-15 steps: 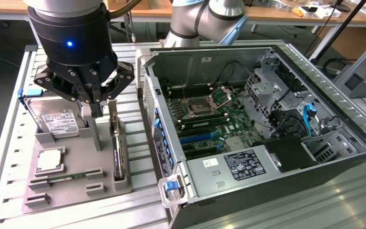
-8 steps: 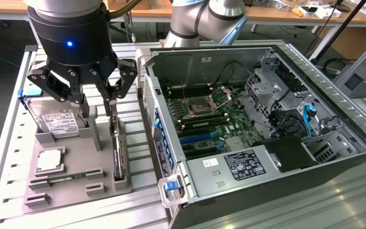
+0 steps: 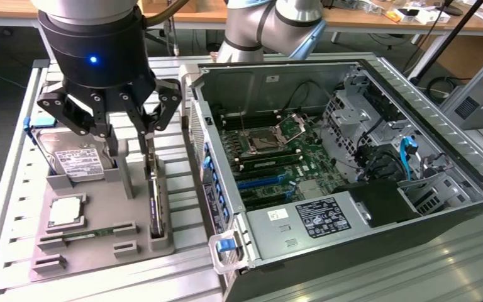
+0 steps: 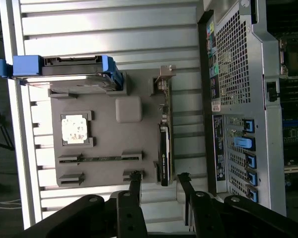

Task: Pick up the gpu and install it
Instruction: 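Pick up the gpu and move the gpu toward the slot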

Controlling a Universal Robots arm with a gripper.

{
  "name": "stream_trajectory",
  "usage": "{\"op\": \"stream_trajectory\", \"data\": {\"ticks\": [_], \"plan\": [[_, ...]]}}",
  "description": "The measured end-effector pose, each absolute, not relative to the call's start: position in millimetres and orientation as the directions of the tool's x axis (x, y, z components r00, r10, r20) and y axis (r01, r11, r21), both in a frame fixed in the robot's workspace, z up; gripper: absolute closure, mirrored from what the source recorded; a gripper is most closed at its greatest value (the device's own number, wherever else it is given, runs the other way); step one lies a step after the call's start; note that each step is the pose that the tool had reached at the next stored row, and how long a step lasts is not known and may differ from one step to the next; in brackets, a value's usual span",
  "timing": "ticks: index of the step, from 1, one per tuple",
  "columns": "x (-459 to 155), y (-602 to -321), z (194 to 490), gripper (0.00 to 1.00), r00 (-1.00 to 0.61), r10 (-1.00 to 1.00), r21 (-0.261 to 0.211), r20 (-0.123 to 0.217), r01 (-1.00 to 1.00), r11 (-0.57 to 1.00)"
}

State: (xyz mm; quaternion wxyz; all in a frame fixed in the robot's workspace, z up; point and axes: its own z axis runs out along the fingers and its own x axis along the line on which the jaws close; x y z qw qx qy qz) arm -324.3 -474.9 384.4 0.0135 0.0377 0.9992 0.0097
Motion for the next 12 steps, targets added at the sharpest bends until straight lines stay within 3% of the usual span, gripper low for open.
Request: {"op": "stream_trajectory", "data": {"ticks": [12], "plan": [[-322.1, -475.1, 376.4, 0.58, -0.997, 0.076, 0.021, -0.026, 0.075, 0.997]]}}
